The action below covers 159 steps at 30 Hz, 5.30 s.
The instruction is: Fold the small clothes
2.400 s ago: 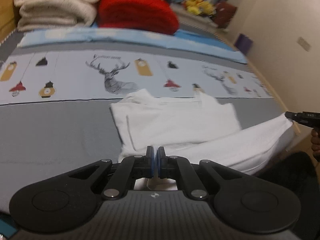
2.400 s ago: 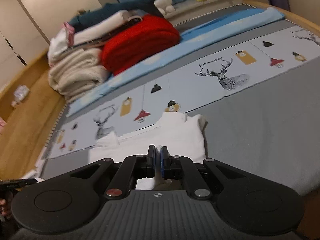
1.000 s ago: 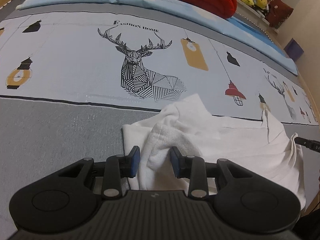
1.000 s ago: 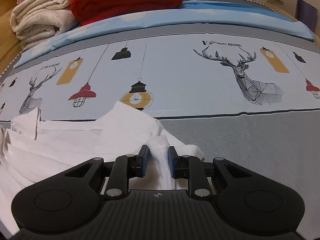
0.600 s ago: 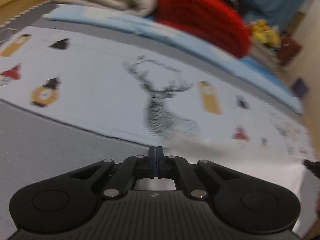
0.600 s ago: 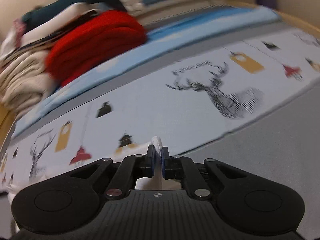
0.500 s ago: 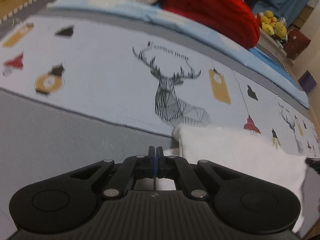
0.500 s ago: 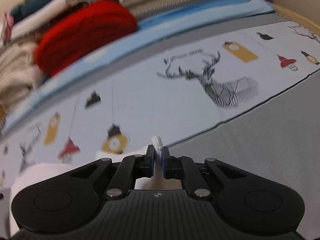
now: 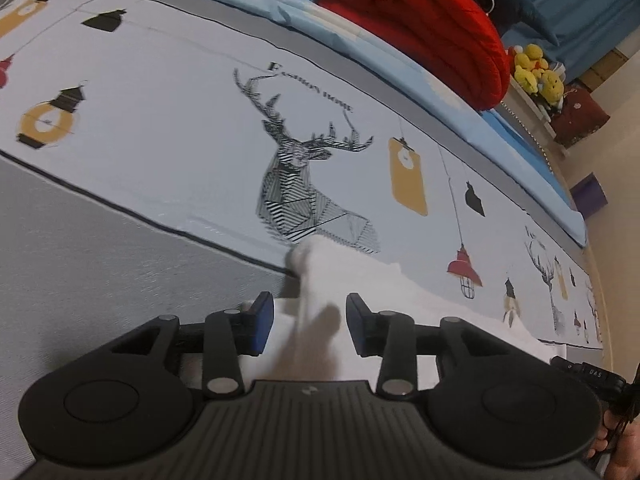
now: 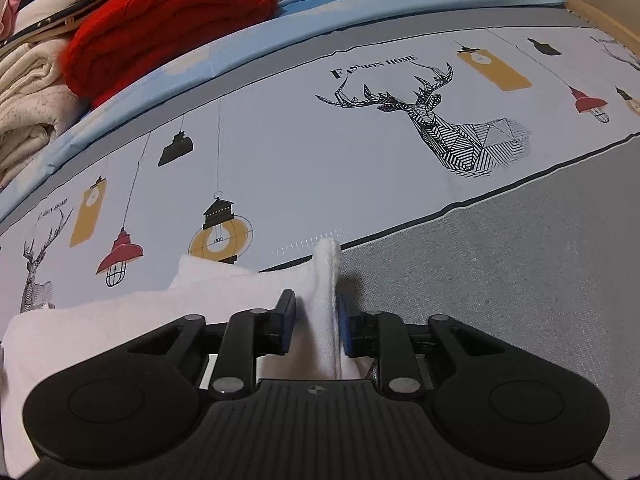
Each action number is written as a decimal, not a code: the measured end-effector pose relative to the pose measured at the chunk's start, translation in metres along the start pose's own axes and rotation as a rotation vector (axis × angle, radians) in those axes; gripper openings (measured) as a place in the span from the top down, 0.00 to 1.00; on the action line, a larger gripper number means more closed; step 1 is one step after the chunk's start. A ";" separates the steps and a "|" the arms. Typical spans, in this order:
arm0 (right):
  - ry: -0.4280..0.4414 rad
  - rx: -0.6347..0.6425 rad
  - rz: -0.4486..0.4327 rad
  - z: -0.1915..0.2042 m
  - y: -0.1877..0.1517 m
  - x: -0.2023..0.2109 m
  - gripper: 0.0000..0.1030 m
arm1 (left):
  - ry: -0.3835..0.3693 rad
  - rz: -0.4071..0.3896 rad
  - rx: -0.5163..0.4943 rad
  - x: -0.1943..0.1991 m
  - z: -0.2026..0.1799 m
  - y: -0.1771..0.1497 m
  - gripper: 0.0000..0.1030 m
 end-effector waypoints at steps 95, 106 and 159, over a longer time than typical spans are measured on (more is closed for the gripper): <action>-0.031 -0.109 -0.305 -0.023 -0.052 0.160 0.79 | -0.015 0.268 -0.018 0.006 0.026 -0.064 0.60; -0.033 -0.103 -0.304 -0.013 -0.050 0.155 0.79 | 0.018 0.245 -0.152 0.021 0.015 -0.067 0.85; 0.260 0.113 -0.025 0.084 -0.067 0.108 0.78 | -0.057 0.348 -0.333 -0.016 -0.164 -0.114 0.73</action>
Point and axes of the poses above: each gripper's, at about its wrist camera, not at the fingertips, and x roughly against the way its jaws point, z to its left, y to its top, the point moved 5 cm from there along -x, roughly the way its jaws point, and after that the axes turned 10 degrees about -y, right-handed, at the moved point
